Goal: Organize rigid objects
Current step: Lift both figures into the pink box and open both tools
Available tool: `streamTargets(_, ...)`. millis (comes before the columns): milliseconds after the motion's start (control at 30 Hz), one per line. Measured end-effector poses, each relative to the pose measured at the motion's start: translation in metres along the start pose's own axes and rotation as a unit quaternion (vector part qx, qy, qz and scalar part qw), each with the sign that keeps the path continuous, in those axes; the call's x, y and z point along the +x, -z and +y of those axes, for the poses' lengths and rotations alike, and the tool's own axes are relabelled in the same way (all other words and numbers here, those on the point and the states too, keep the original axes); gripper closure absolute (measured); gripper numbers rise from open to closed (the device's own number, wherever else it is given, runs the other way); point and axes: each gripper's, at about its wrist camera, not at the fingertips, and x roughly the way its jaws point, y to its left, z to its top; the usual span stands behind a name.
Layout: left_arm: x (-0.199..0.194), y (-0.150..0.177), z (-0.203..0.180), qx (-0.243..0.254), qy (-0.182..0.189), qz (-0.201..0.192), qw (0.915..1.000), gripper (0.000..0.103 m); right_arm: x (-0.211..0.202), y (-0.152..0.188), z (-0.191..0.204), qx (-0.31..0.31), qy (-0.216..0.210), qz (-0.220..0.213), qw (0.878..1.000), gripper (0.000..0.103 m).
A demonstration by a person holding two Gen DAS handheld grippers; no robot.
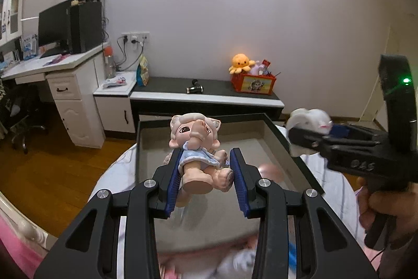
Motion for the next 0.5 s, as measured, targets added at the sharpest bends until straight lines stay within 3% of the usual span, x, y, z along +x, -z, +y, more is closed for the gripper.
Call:
streamTargets(300, 0.078, -0.010, -0.004, -0.002, 0.009, 0.052, 0.9986, 0.066, 0.045, 0.000, -0.010, 0.013, 0.009, 0.037, 0.999, 0.033)
streamTargets(500, 0.094, -0.003, -0.004, -0.005, 0.009, 0.069, 0.9976, 0.064, 0.053, 0.001, -0.016, 0.021, 0.012, 0.051, 0.998, 0.029)
